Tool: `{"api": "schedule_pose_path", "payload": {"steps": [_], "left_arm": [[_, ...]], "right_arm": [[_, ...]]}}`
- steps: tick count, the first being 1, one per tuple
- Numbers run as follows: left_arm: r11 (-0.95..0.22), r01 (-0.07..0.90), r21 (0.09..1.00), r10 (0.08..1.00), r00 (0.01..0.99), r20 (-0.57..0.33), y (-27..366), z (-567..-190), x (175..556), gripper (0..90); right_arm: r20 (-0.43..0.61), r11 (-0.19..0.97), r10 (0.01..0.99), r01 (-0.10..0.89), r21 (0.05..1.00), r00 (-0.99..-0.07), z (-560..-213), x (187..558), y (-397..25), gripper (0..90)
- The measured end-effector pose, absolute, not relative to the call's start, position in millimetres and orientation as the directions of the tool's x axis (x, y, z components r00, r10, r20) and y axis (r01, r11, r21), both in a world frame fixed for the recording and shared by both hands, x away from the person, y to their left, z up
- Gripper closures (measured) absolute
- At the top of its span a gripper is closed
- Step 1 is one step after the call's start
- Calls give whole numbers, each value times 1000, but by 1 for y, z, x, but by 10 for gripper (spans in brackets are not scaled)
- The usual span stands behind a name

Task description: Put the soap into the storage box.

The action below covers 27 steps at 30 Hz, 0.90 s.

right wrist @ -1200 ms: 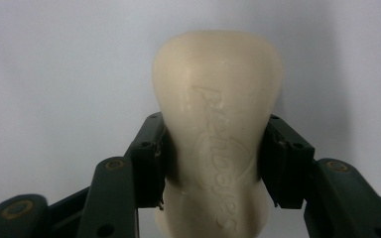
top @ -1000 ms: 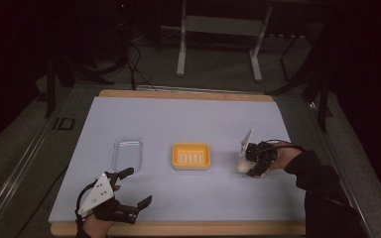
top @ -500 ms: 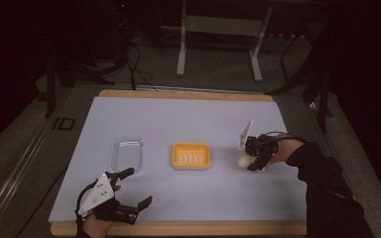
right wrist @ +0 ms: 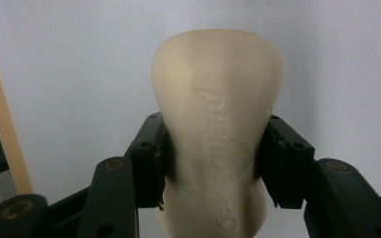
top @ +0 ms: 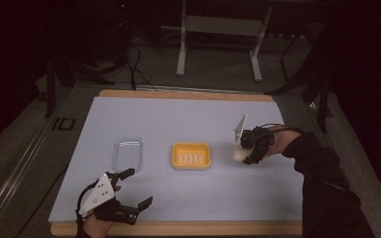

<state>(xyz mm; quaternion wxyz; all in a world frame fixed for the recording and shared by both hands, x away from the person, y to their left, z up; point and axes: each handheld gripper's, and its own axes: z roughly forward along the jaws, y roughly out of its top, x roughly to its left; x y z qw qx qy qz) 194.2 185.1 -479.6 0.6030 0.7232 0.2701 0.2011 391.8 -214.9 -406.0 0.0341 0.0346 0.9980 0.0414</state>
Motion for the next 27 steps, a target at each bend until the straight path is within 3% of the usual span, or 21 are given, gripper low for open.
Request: {"api": "schedule_pose_path", "payload": {"steps": [7, 27], "left_arm": [[-129, 149, 980, 631, 775, -35, 185, -480, 194, 11], [-133, 146, 980, 635, 772, -29, 187, -480, 191, 11]], "right_arm": [[-101, 996, 3, -6, 86, -995, -402, 394, -204, 498], [-75, 986, -62, -72, 149, -995, -398, 402, -164, 498]]}}
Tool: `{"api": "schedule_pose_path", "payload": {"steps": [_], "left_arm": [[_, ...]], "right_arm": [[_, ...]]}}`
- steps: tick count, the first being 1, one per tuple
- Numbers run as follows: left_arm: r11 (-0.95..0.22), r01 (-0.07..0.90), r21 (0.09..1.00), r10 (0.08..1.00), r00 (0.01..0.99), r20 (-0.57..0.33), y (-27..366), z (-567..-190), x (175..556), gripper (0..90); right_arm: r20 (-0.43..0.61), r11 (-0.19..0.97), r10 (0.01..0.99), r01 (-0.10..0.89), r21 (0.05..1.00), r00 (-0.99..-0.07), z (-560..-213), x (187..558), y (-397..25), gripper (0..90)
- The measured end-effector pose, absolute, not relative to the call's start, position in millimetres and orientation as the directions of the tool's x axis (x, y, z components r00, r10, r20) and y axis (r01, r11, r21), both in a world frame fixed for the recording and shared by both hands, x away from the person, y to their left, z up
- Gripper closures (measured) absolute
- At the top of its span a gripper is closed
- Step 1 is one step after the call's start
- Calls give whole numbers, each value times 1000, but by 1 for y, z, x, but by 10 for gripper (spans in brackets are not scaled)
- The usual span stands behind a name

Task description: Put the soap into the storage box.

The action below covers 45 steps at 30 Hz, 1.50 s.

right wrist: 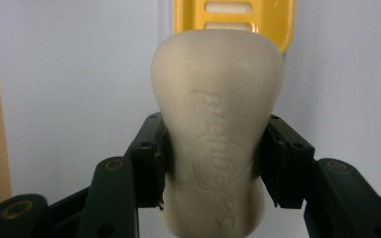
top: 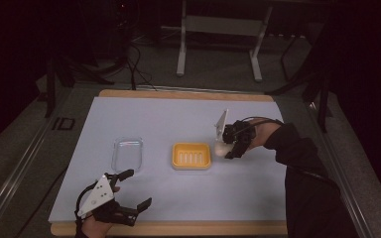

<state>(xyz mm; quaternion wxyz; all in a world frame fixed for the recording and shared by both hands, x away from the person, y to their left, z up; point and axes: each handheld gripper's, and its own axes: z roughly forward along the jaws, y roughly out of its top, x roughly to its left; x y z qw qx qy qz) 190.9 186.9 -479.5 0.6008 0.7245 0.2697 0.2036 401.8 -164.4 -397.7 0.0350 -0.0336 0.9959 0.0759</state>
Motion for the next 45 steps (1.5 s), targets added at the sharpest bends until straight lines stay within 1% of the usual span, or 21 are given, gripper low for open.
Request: {"api": "schedule_pose_path", "payload": {"steps": [4, 10, 15, 28, 36, 45], "left_arm": [[-134, 147, 980, 639, 769, -28, 187, -480, 190, 11], [-137, 147, 980, 644, 764, -25, 189, -480, 187, 11], [-137, 149, 979, 644, 764, -26, 189, -480, 187, 11], [-135, 145, 980, 644, 764, -24, 190, -480, 185, 11], [-134, 143, 981, 645, 763, -23, 191, -480, 184, 11], [-134, 141, 981, 645, 764, -21, 191, -480, 184, 11]], "right_arm": [[-79, 983, -76, -88, 159, -994, -397, 403, -155, 498], [-92, 985, -81, -93, 145, -993, -398, 404, -142, 498], [-77, 985, -96, -106, 136, -992, -401, 404, -131, 498], [-96, 976, -109, -125, 176, -989, -397, 406, -108, 498], [-95, 974, -116, -132, 185, -989, -396, 406, -94, 499], [-106, 963, -122, -144, 227, -987, -394, 403, -80, 498]]}}
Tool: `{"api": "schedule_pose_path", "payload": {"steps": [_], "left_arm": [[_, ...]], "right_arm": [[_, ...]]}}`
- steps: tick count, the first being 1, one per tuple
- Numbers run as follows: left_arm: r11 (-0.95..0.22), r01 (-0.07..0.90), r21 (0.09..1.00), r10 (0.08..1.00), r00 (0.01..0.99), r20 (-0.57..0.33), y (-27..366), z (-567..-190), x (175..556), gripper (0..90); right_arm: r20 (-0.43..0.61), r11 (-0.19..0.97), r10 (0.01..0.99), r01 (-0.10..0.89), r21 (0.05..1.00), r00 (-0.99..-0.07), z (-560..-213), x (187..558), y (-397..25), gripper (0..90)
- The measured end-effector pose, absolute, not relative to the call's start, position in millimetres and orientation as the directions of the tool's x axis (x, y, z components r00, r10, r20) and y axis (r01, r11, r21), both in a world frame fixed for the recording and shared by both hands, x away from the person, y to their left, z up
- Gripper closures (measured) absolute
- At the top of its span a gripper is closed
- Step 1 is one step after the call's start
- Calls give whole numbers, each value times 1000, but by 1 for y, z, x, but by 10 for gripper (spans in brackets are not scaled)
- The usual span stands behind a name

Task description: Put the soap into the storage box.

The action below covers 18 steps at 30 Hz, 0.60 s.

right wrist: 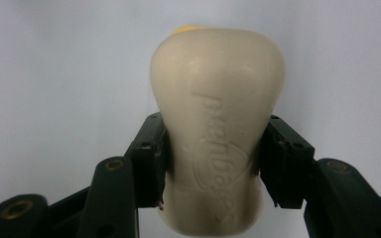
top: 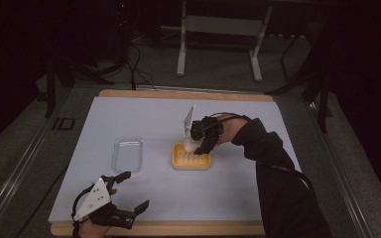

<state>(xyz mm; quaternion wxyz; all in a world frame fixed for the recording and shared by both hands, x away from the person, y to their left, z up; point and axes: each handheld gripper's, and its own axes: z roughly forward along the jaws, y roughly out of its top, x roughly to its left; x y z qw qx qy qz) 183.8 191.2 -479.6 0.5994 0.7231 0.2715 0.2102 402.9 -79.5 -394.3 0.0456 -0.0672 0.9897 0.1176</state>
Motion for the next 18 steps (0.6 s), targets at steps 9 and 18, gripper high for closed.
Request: {"api": "schedule_pose_path", "payload": {"steps": [9, 18], "left_arm": [[-134, 140, 981, 643, 765, -21, 191, -479, 183, 11], [-134, 137, 981, 642, 766, -19, 190, -479, 184, 11]], "right_arm": [[-125, 935, -138, -171, 311, -983, -392, 399, -77, 498], [-118, 942, -71, -106, 319, -990, -411, 408, -84, 498]]}}
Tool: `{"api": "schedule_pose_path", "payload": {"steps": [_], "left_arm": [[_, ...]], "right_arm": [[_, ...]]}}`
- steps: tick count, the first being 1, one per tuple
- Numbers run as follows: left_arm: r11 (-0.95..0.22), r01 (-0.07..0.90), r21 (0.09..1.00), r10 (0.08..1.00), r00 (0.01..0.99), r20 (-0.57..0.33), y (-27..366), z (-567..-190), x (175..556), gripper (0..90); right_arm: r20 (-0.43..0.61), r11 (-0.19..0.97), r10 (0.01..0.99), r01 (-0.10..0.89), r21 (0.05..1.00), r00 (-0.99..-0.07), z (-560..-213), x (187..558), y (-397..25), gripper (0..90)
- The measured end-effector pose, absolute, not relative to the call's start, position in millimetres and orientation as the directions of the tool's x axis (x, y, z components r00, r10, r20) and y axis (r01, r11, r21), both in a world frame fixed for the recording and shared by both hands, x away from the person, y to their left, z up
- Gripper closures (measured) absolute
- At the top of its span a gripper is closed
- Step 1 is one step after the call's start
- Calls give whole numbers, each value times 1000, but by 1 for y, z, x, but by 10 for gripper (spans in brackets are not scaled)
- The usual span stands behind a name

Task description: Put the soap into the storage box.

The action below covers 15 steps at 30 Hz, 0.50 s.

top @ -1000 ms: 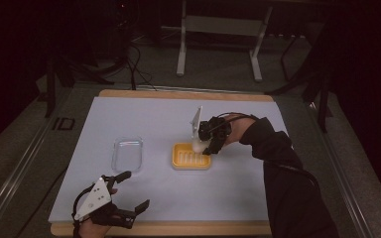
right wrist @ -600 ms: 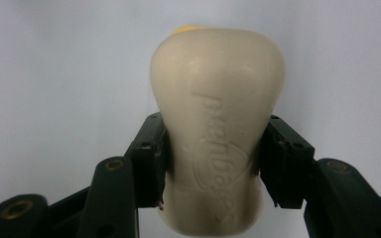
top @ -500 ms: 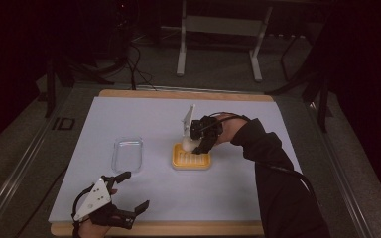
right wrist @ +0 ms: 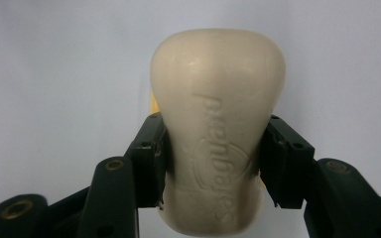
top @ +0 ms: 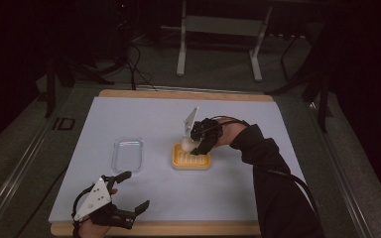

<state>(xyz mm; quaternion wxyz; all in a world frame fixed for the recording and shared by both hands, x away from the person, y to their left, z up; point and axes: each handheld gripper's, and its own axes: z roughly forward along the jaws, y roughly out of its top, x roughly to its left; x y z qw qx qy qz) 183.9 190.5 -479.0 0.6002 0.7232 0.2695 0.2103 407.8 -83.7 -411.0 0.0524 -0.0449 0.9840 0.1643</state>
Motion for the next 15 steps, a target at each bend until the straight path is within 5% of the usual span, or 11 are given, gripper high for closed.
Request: {"api": "schedule_pose_path", "payload": {"steps": [15], "left_arm": [[-134, 138, 981, 640, 768, -20, 191, -479, 184, 11]], "right_arm": [[-116, 943, -85, -118, 312, -990, -446, 415, -83, 498]]}}
